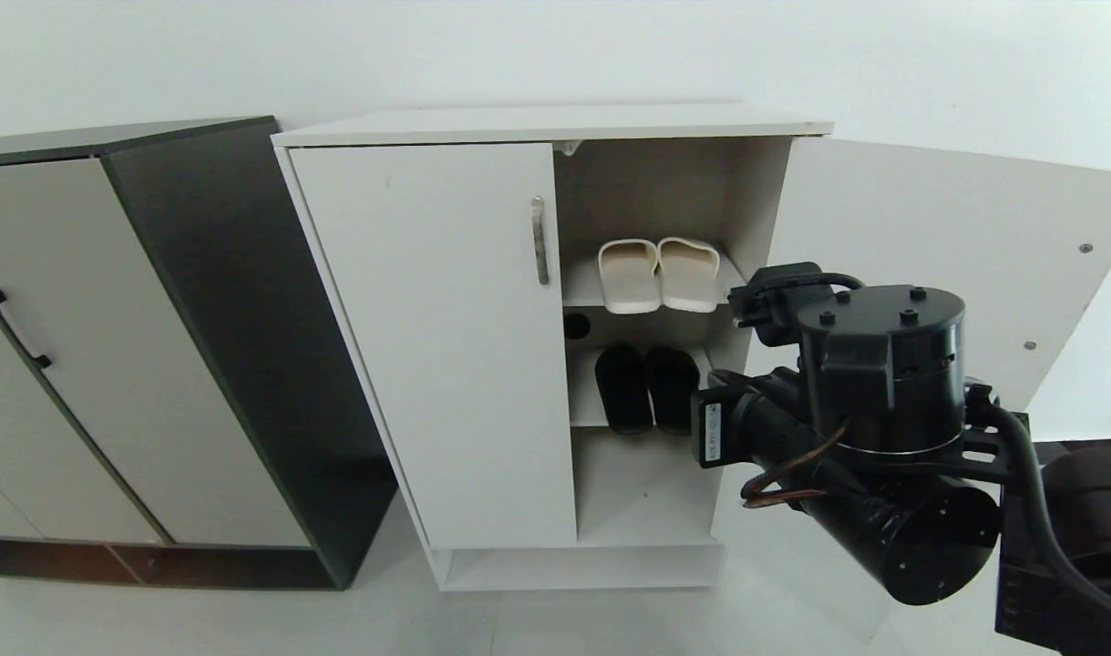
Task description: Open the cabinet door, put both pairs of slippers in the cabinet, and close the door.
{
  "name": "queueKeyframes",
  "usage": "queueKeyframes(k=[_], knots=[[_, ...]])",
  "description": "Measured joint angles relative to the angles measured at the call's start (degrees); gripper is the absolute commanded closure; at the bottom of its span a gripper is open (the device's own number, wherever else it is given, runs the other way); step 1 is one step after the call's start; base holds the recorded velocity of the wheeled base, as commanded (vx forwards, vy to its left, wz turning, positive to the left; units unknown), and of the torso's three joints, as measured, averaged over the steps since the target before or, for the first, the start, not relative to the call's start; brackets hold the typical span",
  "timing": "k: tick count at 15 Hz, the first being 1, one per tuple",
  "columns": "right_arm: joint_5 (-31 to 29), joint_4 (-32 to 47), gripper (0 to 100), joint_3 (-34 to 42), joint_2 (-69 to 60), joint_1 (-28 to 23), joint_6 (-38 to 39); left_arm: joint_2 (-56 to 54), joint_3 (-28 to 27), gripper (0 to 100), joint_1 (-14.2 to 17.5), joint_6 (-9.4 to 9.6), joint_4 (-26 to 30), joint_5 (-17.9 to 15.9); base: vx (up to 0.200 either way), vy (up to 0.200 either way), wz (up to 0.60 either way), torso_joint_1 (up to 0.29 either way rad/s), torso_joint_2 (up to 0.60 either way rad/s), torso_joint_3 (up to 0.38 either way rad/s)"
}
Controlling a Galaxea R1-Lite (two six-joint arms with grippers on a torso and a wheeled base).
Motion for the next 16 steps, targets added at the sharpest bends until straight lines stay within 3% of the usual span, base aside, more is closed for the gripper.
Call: queueKeyframes(k=[2, 16], knots=[[0.0, -0.3, 100, 0.3, 0.5, -1.0, -0.2, 0.0, 0.0, 100, 0.0, 0.0, 0.0, 0.0, -0.2, 0.0, 0.0, 0.002, 0.01, 0.005], [2.5, -3.0, 100, 1.2, 2.9, -3.3, -0.2, 0.0, 0.0, 100, 0.0, 0.01, 0.0, 0.0, 0.0, 0.0, 0.0, 0.0, 0.0, 0.0]])
